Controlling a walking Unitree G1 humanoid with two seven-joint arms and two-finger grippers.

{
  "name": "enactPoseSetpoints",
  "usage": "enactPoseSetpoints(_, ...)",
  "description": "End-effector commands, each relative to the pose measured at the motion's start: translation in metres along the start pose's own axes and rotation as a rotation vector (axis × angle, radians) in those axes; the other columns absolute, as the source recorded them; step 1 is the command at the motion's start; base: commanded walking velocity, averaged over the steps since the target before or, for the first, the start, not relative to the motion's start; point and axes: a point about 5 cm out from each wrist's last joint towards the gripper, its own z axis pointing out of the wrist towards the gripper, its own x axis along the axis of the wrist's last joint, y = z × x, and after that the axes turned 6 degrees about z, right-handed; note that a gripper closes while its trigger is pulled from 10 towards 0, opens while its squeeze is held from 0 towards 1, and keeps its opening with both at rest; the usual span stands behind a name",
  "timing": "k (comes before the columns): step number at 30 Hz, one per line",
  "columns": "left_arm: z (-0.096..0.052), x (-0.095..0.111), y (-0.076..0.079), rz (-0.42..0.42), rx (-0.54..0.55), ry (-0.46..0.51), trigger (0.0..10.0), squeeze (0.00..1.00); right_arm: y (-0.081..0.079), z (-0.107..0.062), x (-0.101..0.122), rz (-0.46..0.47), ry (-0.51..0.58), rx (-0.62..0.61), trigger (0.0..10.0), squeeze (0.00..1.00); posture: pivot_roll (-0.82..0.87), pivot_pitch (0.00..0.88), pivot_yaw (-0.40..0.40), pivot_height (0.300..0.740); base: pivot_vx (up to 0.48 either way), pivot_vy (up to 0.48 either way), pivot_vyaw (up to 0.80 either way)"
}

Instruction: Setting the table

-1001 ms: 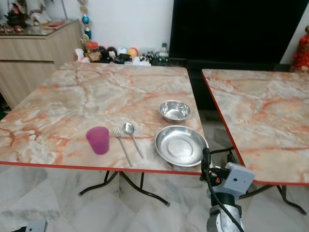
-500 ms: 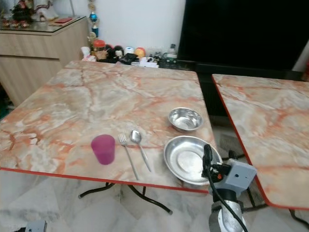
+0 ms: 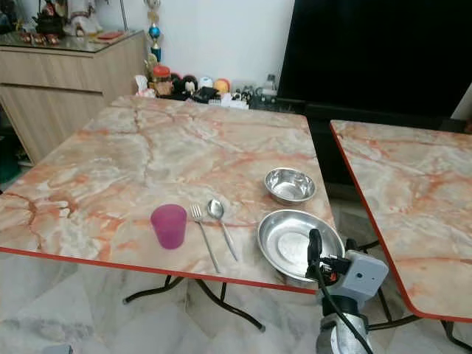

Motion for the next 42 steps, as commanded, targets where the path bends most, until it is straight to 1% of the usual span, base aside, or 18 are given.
enactPoseSetpoints(1, 0.001, 0.001, 0.000, 0.021, -0.013, -0.007, 10.0, 0.00, 0.013, 0.001, 0.002, 0.054, -0.020, -0.089, 10.0, 0.00, -0.04, 0.011, -0.016, 0.740, 0.000, 0.000, 0.00)
enactPoseSetpoints(5, 0.001, 0.002, -0.002, 0.047, -0.018, -0.011, 10.0, 0.00, 0.023, 0.004, 0.001, 0.079, -0.053, -0.148, 10.0, 0.00, -0.03, 0.020, -0.013, 0.740, 0.000, 0.000, 0.00)
enactPoseSetpoints(7, 0.000, 0.002, -0.004, 0.047, -0.017, -0.012, 10.0, 0.00, 0.026, 0.005, 0.003, 0.146, -0.050, -0.166, 10.0, 0.00, -0.03, 0.023, -0.011, 0.740, 0.000, 0.000, 0.00)
enactPoseSetpoints(9, 0.000, 0.001, -0.005, 0.047, -0.014, -0.014, 10.0, 0.00, 0.029, 0.006, 0.001, 0.151, -0.086, -0.188, 10.0, 0.00, -0.03, 0.028, -0.007, 0.740, 0.000, 0.000, 0.00)
enactPoseSetpoints(10, -0.001, 0.000, -0.007, 0.049, -0.012, -0.016, 10.0, 0.00, 0.032, 0.008, -0.003, 0.123, -0.120, -0.198, 10.0, 0.00, -0.03, 0.029, -0.004, 0.740, 0.000, 0.000, 0.00)
enactPoseSetpoints(15, -0.001, 0.000, -0.008, 0.052, -0.010, -0.018, 10.0, 0.00, 0.032, 0.013, -0.008, 0.149, -0.190, -0.197, 10.0, 0.00, -0.02, 0.035, -0.001, 0.740, 0.000, 0.000, 0.00)
enactPoseSetpoints(16, -0.001, 0.000, -0.008, 0.054, -0.008, -0.018, 10.0, 0.00, 0.029, 0.020, -0.010, 0.170, -0.220, -0.190, 10.0, 0.00, -0.02, 0.039, 0.000, 0.740, 0.000, 0.000, 0.00)
enactPoseSetpoints(20, -0.001, 0.000, -0.009, 0.056, -0.009, -0.018, 10.0, 0.00, 0.026, 0.028, -0.012, 0.120, -0.259, -0.169, 10.0, 0.00, -0.02, 0.043, 0.002, 0.740, 0.000, 0.000, 0.00)
enactPoseSetpoints(22, -0.001, 0.000, -0.008, 0.057, -0.009, -0.018, 10.0, 0.00, 0.025, 0.030, -0.011, 0.147, -0.244, -0.179, 10.0, 0.00, -0.02, 0.044, 0.002, 0.740, 0.000, 0.000, 0.00)
enactPoseSetpoints(23, -0.001, 0.000, -0.009, 0.056, -0.009, -0.018, 10.0, 0.00, 0.024, 0.033, -0.010, 0.163, -0.241, -0.186, 6.5, 0.00, -0.02, 0.044, 0.002, 0.740, 0.000, 0.000, 0.00)
enactPoseSetpoints(24, -0.001, 0.000, -0.009, 0.056, -0.009, -0.018, 10.0, 0.00, 0.024, 0.034, -0.010, 0.165, -0.243, -0.186, 6.5, 0.00, -0.02, 0.044, 0.002, 0.740, 0.000, 0.000, 0.00)
enactPoseSetpoints(25, -0.001, 0.000, -0.009, 0.056, -0.008, -0.017, 10.0, 0.00, 0.025, 0.035, -0.010, 0.179, -0.245, -0.196, 0.9, 0.00, -0.02, 0.047, 0.003, 0.740, 0.000, 0.000, 0.00)
enactPoseSetpoints(26, -0.001, 0.000, -0.009, 0.056, -0.008, -0.017, 10.0, 0.00, 0.026, 0.035, -0.011, 0.185, -0.251, -0.207, 0.0, 0.00, -0.01, 0.048, 0.004, 0.740, 0.000, 0.000, 0.00)
enactPoseSetpoints(27, -0.001, 0.000, -0.009, 0.056, -0.008, -0.018, 10.0, 0.00, 0.027, 0.035, -0.011, 0.189, -0.256, -0.215, 0.0, 0.00, -0.01, 0.048, 0.005, 0.740, 0.000, 0.000, 0.00)
enactPoseSetpoints(28, -0.001, 0.000, -0.009, 0.056, -0.007, -0.018, 10.0, 0.00, 0.029, 0.036, -0.011, 0.196, -0.252, -0.220, 0.8, 0.00, -0.01, 0.048, 0.005, 0.740, 0.000, 0.000, 0.00)
enactPoseSetpoints(29, -0.001, 0.000, -0.009, 0.056, -0.006, -0.018, 10.0, 0.00, 0.030, 0.036, -0.010, 0.207, -0.247, -0.225, 10.0, 0.00, -0.01, 0.048, 0.005, 0.740, 0.000, 0.000, 0.00)
enactPoseSetpoints(37, -0.002, -0.001, -0.011, 0.062, -0.002, -0.022, 10.0, 0.00, 0.035, 0.038, -0.013, 0.208, -0.274, -0.252, 10.0, 0.00, -0.01, 0.051, 0.007, 0.740, 0.000, 0.000, 0.00)
enactPoseSetpoints(42, -0.001, 0.000, -0.010, 0.060, -0.002, -0.018, 10.0, 0.00, 0.031, 0.043, -0.018, 0.190, -0.313, -0.227, 10.0, 0.00, 0.00, 0.049, 0.002, 0.740, 0.000, 0.000, 0.00)
